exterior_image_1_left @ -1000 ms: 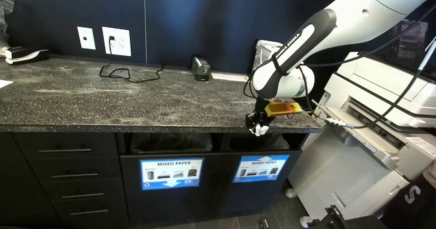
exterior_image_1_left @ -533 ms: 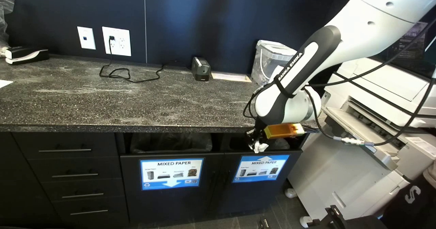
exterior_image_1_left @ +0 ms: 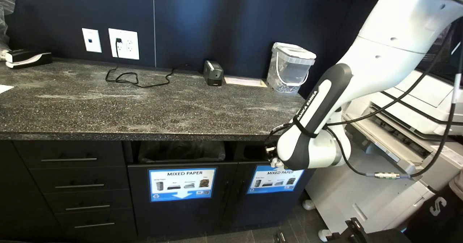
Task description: Put the papers in the bin to the right
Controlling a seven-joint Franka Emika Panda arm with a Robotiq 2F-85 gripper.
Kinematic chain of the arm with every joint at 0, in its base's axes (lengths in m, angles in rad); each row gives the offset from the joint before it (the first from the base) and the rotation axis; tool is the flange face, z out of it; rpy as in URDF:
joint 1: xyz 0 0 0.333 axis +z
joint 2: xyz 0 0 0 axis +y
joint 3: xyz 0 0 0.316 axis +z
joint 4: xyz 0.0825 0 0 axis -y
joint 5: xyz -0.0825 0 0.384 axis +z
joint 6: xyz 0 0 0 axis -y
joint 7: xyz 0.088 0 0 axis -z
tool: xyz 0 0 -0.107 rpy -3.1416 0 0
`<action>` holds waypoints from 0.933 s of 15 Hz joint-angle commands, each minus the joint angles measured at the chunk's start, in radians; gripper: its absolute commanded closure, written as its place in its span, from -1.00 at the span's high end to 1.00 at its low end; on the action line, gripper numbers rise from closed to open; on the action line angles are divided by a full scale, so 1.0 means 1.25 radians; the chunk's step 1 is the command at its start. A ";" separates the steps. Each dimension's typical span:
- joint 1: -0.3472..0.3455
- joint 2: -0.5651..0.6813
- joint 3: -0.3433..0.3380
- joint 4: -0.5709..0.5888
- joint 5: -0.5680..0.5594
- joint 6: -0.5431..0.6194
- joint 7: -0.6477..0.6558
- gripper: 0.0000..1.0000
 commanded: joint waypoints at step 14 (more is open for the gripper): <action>-0.122 0.465 0.046 0.320 -0.051 0.580 0.074 -0.71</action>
